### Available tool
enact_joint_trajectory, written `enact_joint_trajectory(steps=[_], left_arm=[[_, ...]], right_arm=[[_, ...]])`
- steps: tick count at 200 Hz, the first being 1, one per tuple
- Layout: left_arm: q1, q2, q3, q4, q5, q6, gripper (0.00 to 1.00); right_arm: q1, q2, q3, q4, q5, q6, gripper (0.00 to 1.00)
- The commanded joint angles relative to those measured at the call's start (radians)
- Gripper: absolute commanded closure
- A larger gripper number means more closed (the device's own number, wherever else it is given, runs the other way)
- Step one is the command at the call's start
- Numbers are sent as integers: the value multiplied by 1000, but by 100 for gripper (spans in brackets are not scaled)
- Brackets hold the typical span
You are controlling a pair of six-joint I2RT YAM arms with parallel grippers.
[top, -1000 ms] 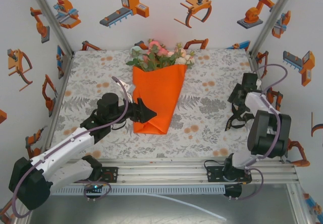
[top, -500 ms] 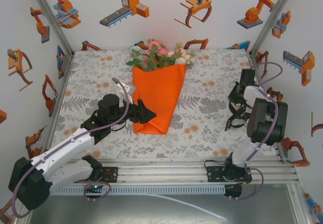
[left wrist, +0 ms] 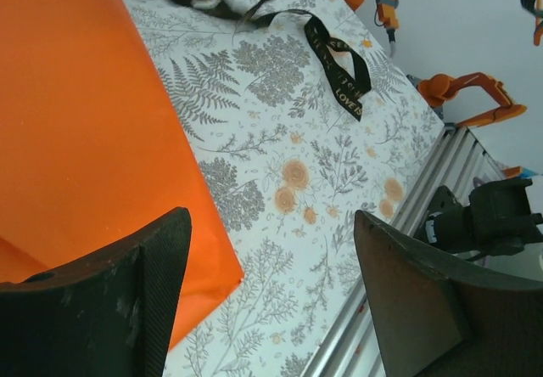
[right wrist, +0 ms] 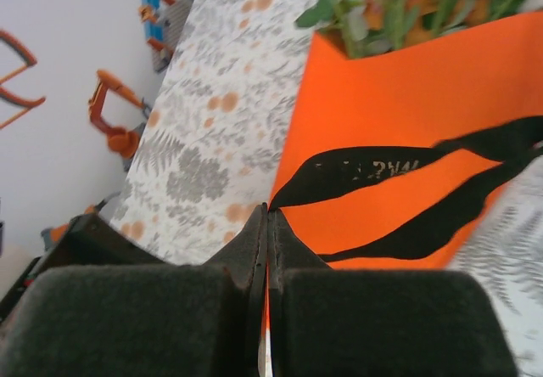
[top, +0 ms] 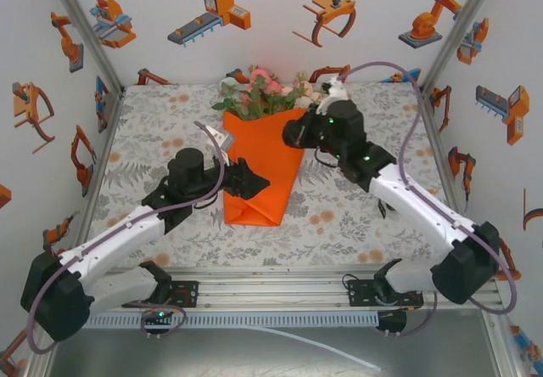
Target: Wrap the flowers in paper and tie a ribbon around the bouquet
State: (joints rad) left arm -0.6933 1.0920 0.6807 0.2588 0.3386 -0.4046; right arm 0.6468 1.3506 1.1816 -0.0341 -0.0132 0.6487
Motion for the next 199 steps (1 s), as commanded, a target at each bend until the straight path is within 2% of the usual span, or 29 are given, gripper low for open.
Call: enact_joint_trajectory(steps=[1, 31, 57, 87, 107, 119, 123, 136, 141, 147, 150, 152, 156, 163, 173, 186, 199], left_arm=[[-1, 59, 21, 70, 12, 105, 27], [-1, 111, 43, 74, -49, 170, 25], [-1, 161, 72, 103, -58, 170, 23], [0, 264, 119, 137, -140, 164, 23], [3, 332, 151, 196, -121, 146, 26], [4, 366, 171, 220, -96, 125, 40], [4, 373, 175, 230, -90, 116, 50], [6, 377, 165, 268, -84, 74, 98], [8, 365, 153, 282, -84, 55, 100], [12, 336, 132, 293, -92, 32, 100], [14, 319, 121, 295, -101, 21, 100], [16, 303, 112, 292, -109, 13, 100], [21, 271, 97, 281, -126, -2, 100], [31, 205, 78, 234, -159, -23, 100], [52, 108, 82, 82, -231, -34, 100], [83, 6, 121, -161, -364, -41, 100], [142, -47, 169, -373, -463, -80, 100]], right_arm=[[50, 74, 49, 23, 70, 45, 100], [91, 104, 90, 17, 56, 51, 100], [112, 95, 76, 30, 62, 75, 100], [125, 75, 46, 43, 60, 108, 100], [126, 61, 38, 36, 63, 111, 100], [126, 47, 33, 30, 76, 109, 100], [127, 44, 31, 26, 85, 109, 100], [124, 31, 20, 15, 125, 95, 100], [119, 23, 15, 11, 140, 78, 100], [109, 12, 10, 1, 145, 47, 91], [97, 7, 7, -7, 142, 19, 81], [94, 5, 6, -9, 140, 12, 79], [72, -4, 7, -33, 132, -31, 65], [41, -16, 10, -83, 126, -80, 56], [-49, -42, 7, -183, 115, -153, 42], [-185, -80, -42, -283, 145, -183, 35], [-353, -120, -140, -328, 141, -171, 34]])
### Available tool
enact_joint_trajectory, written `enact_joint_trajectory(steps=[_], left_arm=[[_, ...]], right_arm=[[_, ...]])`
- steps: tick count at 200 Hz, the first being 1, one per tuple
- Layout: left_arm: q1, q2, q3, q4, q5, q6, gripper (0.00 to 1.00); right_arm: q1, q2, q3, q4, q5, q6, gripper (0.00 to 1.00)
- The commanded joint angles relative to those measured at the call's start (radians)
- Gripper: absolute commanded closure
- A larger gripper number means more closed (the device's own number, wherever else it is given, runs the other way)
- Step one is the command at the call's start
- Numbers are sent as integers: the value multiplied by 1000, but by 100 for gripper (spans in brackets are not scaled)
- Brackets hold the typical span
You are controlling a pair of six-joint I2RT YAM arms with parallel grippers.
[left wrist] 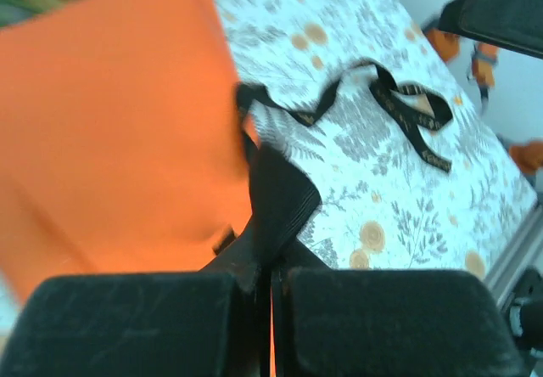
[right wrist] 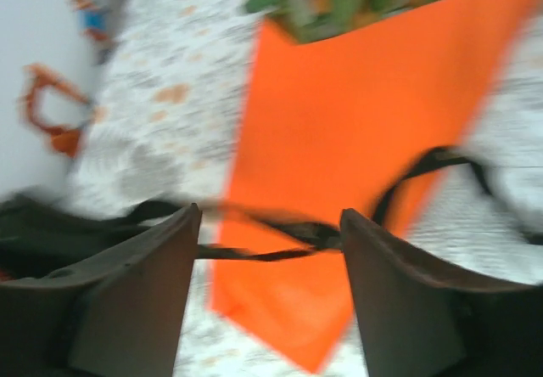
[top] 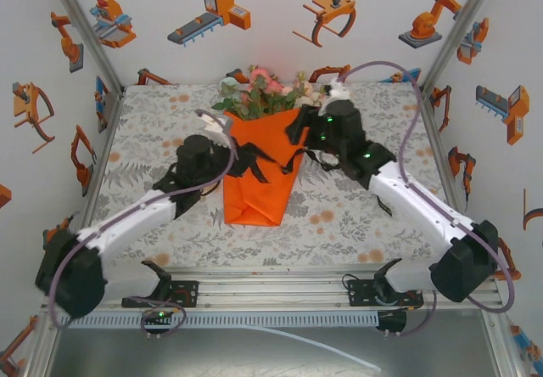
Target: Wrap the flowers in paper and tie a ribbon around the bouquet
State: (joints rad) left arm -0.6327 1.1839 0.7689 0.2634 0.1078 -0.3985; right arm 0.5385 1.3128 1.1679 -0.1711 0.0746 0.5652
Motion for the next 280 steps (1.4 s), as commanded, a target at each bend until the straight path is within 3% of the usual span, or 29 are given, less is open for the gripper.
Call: enact_joint_trajectory(steps=[1, 18, 30, 60, 82, 127, 143, 158, 170, 191, 206, 224, 235, 253, 280], left_arm=[[88, -142, 84, -394, -237, -88, 100], [171, -179, 114, -532, -242, -128, 100], [211, -201, 116, -563, -231, -141, 100], [268, -216, 118, -572, -191, -157, 100], [281, -207, 111, -561, -161, -173, 100], [289, -220, 107, -576, -175, -175, 100], [296, -228, 116, -604, -196, -180, 100], [311, -234, 140, -658, -229, -191, 100], [343, -246, 168, -715, -252, -204, 100], [490, -287, 224, -827, -241, -221, 100], [647, -317, 253, -857, -230, -209, 100], [899, -295, 290, -880, -165, -221, 100], [1002, -250, 325, -915, -126, -243, 100], [1080, -189, 351, -936, -88, -285, 100], [1215, -163, 315, -946, -14, -343, 100]], right_arm=[[-257, -85, -134, -193, 54, -83, 34], [-439, -131, -262, -197, 12, -20, 37], [-492, -148, -327, -208, 39, 16, 42], [-499, -64, -363, -285, 138, -16, 45], [-499, 57, -350, -266, 45, -72, 46], [-497, 229, -279, -187, -18, -115, 47], [-497, 263, -257, -182, -14, -133, 64], [-497, 229, -250, -184, -5, -149, 100], [-497, 151, -254, -200, 27, -132, 100], [-498, -126, -276, -238, 182, -54, 100], [-503, -364, -281, -264, 396, 37, 100], [-513, -574, -273, -251, 699, 113, 100], [-516, -630, -245, -260, 838, 147, 100], [-519, -656, -193, -271, 1012, 166, 100], [-534, -661, -169, -270, 1164, 168, 100]])
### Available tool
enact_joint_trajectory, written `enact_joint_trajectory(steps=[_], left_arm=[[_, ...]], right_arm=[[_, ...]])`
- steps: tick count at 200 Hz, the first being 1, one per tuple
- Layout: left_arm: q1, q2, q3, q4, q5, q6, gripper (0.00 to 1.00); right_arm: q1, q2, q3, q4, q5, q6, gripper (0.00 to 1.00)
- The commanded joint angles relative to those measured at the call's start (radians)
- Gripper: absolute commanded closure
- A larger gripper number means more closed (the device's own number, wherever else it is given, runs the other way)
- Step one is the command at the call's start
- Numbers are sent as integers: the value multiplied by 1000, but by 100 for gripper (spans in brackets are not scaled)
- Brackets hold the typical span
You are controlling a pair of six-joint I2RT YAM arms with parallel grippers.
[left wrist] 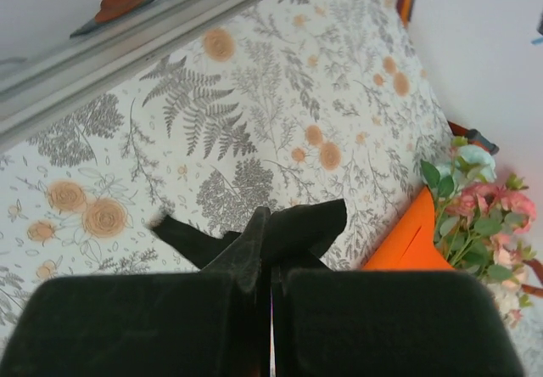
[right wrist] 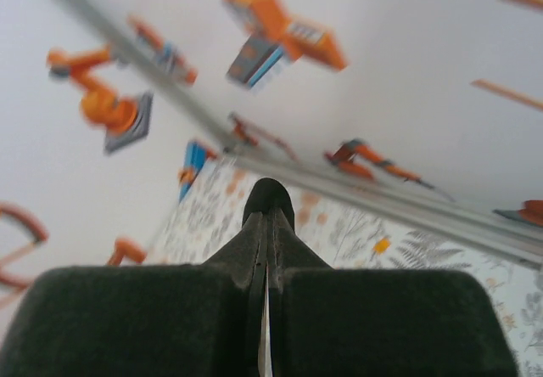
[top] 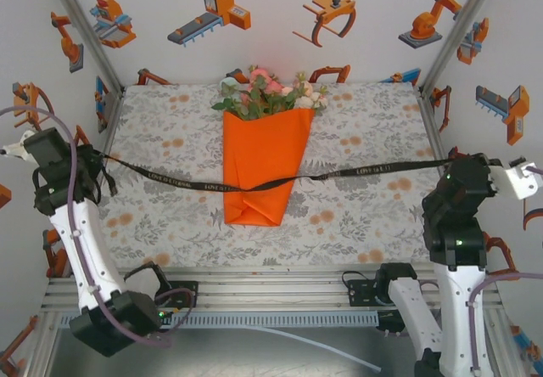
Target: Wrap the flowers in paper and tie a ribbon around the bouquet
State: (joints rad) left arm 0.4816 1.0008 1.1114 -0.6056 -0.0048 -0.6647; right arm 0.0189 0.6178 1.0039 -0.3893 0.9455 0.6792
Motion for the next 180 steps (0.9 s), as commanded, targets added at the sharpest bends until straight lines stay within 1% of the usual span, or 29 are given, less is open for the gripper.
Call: enact_joint_trajectory(steps=[1, 22, 40, 53, 64, 77, 93, 105, 122, 127, 130, 140, 148, 149, 150, 151, 153, 154, 155, 156, 157, 159, 163, 165, 170, 171, 173, 180], left_arm=[[105, 18, -31, -77, 97, -78, 100], [183, -2, -85, -72, 72, -83, 100], [231, 15, -107, -73, 91, -111, 100], [247, 28, -139, -55, 112, -142, 100], [247, 40, -176, -26, 132, -175, 100], [247, 54, -228, 21, 162, -195, 100], [241, 64, -286, 93, 182, -196, 98], [224, 74, -306, 128, 177, -184, 94], [196, 104, -305, 124, 124, -172, 87], [193, 115, -308, 128, 116, -172, 82], [192, 124, -310, 134, 116, -170, 79], [188, 155, -310, 163, 129, -167, 70], [186, 184, -300, 189, 150, -163, 65], [186, 187, -298, 193, 153, -162, 64], [186, 191, -297, 198, 159, -160, 63], [185, 196, -295, 202, 162, -159, 62], [184, 201, -291, 210, 168, -157, 61], [183, 206, -289, 213, 171, -157, 60], [182, 210, -288, 217, 174, -156, 59], [181, 214, -285, 219, 175, -156, 58], [180, 216, -282, 222, 177, -156, 58], [176, 223, -277, 225, 180, -156, 56], [171, 238, -262, 227, 183, -157, 53], [167, 244, -254, 228, 184, -157, 52], [158, 258, -236, 233, 184, -153, 48], [156, 260, -232, 234, 185, -152, 47], [151, 265, -223, 235, 184, -150, 46], [132, 277, -195, 236, 184, -141, 40]], right_arm=[[-14, 34, -5, -52, 293, 54, 100], [-35, 22, -26, -51, 319, 66, 100], [-48, 19, -55, -51, 320, 66, 100], [-58, 21, -83, -51, 323, 72, 100], [-68, 32, -106, -51, 303, 81, 100], [-79, 59, -136, -51, 260, 108, 100], [-92, 119, -172, -30, 171, 135, 100], [-110, 186, -192, -26, 106, 165, 100], [-153, 281, -209, -45, 8, 245, 100], [-166, 294, -211, -45, -6, 258, 100], [-177, 311, -214, -46, -46, 271, 100], [-196, 336, -218, -54, -89, 298, 86], [-204, 341, -221, -48, -112, 296, 68], [-204, 341, -221, -48, -112, 296, 68], [-205, 342, -222, -46, -116, 294, 55], [-205, 342, -222, -46, -116, 294, 55], [-206, 341, -224, -42, -119, 289, 46], [-206, 341, -225, -40, -120, 285, 40], [-206, 338, -226, -39, -121, 283, 40], [-206, 338, -227, -37, -121, 280, 34], [-207, 338, -227, -36, -122, 278, 32], [-206, 334, -228, -34, -124, 273, 30], [-206, 331, -229, -29, -127, 263, 23], [-209, 326, -230, -28, -127, 260, 23], [-210, 316, -232, -17, -139, 233, 16], [-210, 316, -232, -17, -139, 233, 16], [-210, 311, -233, -10, -147, 222, 12], [-211, 291, -234, 2, -173, 195, 8]])
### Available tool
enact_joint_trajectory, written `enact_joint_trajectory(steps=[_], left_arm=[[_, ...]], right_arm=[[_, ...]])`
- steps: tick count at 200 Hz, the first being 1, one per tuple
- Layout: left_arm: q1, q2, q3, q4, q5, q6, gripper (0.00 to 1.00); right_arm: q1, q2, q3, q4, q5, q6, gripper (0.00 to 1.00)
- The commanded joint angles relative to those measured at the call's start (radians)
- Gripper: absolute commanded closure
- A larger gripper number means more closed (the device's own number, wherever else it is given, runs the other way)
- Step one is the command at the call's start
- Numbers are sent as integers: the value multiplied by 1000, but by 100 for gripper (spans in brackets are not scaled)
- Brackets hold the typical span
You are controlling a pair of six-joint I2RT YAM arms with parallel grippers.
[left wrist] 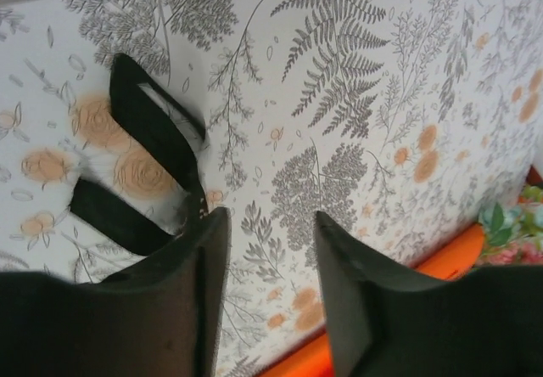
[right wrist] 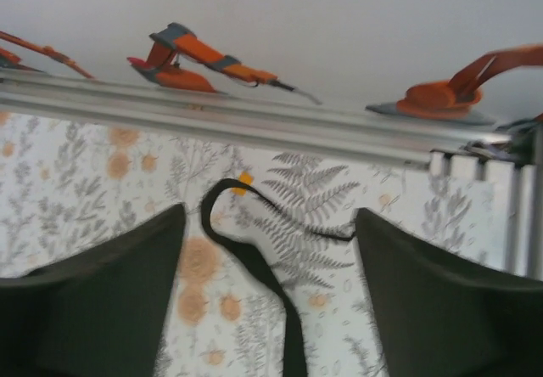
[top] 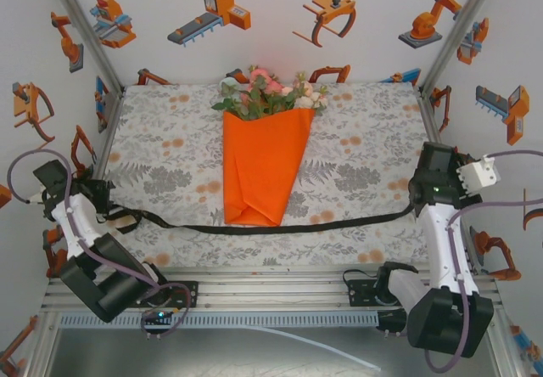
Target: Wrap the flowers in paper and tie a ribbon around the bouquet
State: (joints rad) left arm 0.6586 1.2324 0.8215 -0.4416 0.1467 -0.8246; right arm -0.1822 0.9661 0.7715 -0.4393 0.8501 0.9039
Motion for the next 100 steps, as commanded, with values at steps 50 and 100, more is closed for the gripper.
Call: enact_joint_trajectory(steps=[50, 100], left_arm=[[-459, 11, 235, 42, -22, 214, 19], [-873, 152, 208, 170, 75, 366, 16]], right_arm=[[8, -40, -11, 430, -863, -246, 20], [346, 399, 220, 283, -1182, -246, 20]])
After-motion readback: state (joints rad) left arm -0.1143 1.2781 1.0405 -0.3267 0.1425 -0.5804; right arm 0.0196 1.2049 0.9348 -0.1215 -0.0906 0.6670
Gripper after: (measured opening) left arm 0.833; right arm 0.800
